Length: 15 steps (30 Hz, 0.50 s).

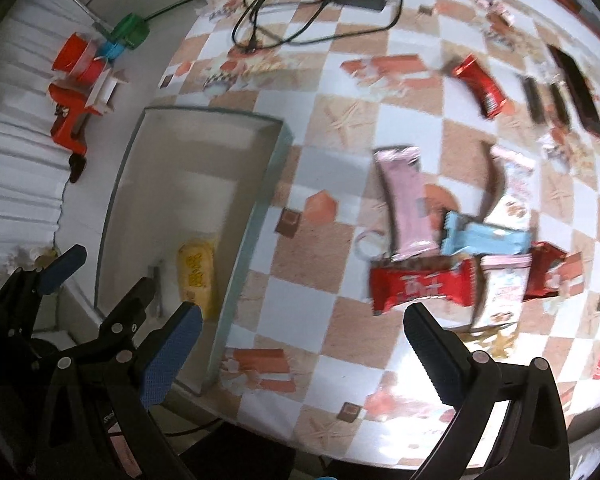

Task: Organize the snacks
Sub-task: 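Withdraw both tools from the tray toward the remaining snacks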

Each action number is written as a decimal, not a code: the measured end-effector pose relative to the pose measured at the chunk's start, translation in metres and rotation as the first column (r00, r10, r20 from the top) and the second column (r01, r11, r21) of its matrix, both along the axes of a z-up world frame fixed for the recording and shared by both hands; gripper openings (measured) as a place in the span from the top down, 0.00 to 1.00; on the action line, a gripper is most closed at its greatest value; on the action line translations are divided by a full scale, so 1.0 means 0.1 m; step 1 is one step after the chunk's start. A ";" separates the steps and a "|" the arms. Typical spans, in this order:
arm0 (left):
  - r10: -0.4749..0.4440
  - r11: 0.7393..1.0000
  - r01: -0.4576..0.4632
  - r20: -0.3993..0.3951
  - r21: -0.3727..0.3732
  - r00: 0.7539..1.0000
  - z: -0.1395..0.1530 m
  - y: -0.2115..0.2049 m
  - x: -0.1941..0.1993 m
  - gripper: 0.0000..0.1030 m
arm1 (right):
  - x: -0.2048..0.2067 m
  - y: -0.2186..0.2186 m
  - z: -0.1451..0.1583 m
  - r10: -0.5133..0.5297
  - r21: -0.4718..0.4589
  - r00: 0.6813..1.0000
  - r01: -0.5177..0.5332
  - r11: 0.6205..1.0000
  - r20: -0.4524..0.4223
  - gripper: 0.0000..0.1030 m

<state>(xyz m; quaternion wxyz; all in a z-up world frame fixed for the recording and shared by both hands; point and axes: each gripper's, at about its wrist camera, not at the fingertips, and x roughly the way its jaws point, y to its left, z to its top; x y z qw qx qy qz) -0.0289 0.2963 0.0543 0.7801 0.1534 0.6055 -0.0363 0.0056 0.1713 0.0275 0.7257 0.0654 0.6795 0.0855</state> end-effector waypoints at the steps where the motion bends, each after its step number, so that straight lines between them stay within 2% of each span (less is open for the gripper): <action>1: -0.005 1.000 0.005 0.001 0.000 1.000 0.00 -0.04 0.00 0.22 | 0.00 -0.04 0.04 -0.003 -0.010 1.000 0.003 1.000 0.018 0.01; 7: -0.041 0.999 0.041 0.000 0.002 0.999 0.01 -0.24 0.01 0.21 | -0.01 -0.23 0.15 -0.026 -0.040 0.998 0.028 0.999 0.062 0.02; 15: -0.080 0.997 0.080 0.002 0.006 0.997 0.02 -0.47 0.00 0.21 | -0.07 -0.45 0.20 -0.053 -0.049 0.996 0.057 0.997 0.074 0.02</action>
